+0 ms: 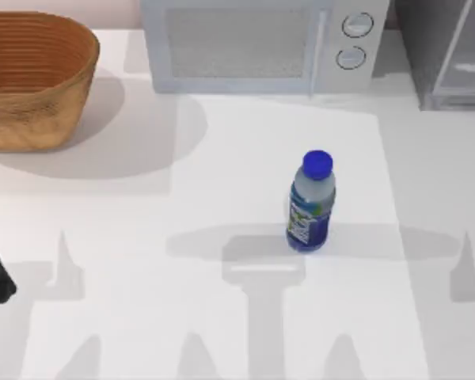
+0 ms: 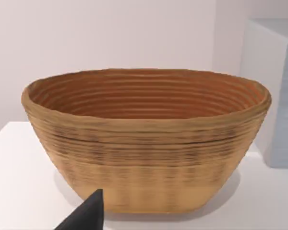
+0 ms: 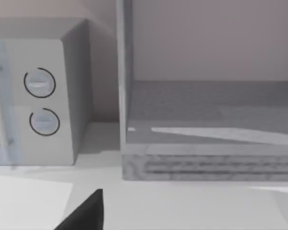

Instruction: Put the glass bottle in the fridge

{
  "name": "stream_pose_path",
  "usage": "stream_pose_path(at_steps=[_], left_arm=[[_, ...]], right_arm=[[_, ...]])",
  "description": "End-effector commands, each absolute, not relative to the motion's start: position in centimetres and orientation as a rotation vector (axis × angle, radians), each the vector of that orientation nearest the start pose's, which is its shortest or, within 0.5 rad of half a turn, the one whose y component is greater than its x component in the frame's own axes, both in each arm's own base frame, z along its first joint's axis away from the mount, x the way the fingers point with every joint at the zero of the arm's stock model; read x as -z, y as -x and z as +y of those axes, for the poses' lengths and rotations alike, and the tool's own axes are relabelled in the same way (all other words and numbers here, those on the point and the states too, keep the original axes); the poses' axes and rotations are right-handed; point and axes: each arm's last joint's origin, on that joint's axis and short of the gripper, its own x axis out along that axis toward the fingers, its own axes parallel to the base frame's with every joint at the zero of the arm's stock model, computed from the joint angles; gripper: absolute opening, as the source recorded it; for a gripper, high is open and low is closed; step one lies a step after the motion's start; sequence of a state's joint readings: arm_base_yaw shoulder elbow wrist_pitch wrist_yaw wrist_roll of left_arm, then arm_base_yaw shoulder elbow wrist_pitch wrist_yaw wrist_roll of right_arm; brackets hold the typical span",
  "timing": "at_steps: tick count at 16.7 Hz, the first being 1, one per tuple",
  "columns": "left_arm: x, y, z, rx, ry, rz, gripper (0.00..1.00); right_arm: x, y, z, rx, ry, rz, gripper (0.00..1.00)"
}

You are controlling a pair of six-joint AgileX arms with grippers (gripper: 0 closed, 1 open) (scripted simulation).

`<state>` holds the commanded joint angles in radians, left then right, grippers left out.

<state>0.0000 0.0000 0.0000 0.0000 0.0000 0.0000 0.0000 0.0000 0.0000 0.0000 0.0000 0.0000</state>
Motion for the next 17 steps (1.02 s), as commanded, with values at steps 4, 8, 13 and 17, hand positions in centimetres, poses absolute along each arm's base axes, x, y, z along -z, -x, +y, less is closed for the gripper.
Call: stream_pose_path(at_steps=[4,8,13,17], left_arm=[[-16.0,-10.6,-0.1,0.0,0.0,0.0,1.0],[-16.0,-10.6,-0.1,0.0,0.0,0.0,1.0],[-16.0,-10.6,-0.1,0.0,0.0,0.0,1.0],[-16.0,-10.6,-0.1,0.0,0.0,0.0,1.0]], right_arm=[[-16.2,-10.7,-0.1,-0.006,0.0,-0.003,1.0],[-17.3,-11.6,0.4,-0.056,0.0,-0.024,1.0],[-18.8,-14.1,1.6,-0.175,0.003,-0.05,1.0],[-19.2,-16.6,3.2,-0.287,0.007,-0.061,1.0]])
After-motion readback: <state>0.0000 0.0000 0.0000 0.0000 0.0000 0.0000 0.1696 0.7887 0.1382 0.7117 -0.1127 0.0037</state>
